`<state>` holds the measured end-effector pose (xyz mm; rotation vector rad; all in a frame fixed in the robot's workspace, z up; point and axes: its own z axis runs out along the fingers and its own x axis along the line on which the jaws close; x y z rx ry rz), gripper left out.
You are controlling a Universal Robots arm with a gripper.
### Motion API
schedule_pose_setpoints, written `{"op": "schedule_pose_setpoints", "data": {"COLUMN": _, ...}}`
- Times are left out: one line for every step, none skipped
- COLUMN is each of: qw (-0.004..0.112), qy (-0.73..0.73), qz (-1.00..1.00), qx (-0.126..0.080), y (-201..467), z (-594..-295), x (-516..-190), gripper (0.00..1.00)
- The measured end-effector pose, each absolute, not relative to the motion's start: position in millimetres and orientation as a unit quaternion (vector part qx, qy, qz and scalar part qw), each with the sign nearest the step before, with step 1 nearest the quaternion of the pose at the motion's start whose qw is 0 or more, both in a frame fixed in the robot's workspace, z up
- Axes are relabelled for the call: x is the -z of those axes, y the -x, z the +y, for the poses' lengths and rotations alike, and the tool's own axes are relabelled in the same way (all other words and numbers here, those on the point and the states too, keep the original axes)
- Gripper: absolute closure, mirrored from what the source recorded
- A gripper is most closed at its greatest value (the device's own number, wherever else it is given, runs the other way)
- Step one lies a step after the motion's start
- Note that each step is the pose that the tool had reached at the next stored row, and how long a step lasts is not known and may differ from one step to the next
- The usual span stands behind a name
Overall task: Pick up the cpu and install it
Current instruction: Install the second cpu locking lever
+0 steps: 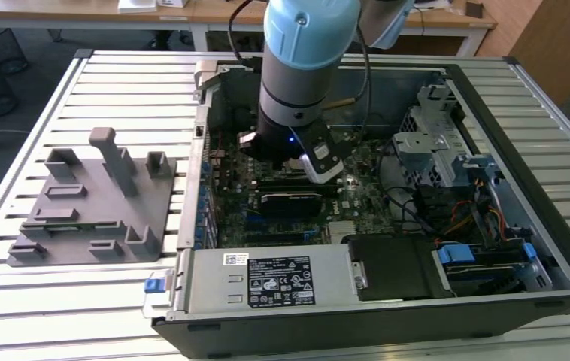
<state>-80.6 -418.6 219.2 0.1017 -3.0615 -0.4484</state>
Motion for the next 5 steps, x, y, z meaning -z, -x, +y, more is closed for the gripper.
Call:
{"op": "schedule_pose_setpoints", "data": {"qw": 0.023, "qy": -0.033, "qz": -0.989, "qx": 0.145, "y": 81, "z": -419, "x": -219, "gripper": 0.89}}
{"op": "schedule_pose_setpoints", "data": {"qw": 0.023, "qy": -0.033, "qz": -0.989, "qx": 0.145, "y": 81, "z": -419, "x": -224, "gripper": 0.89}}
{"op": "schedule_pose_setpoints", "data": {"qw": 0.023, "qy": -0.033, "qz": -0.989, "qx": 0.145, "y": 81, "z": -419, "x": -226, "gripper": 0.89}}
{"op": "schedule_pose_setpoints", "data": {"qw": 0.023, "qy": -0.033, "qz": -0.989, "qx": 0.145, "y": 81, "z": -419, "x": -228, "gripper": 0.89}}
{"op": "schedule_pose_setpoints", "data": {"qw": 0.023, "qy": -0.033, "qz": -0.989, "qx": 0.145, "y": 80, "z": -419, "x": -229, "gripper": 0.89}}
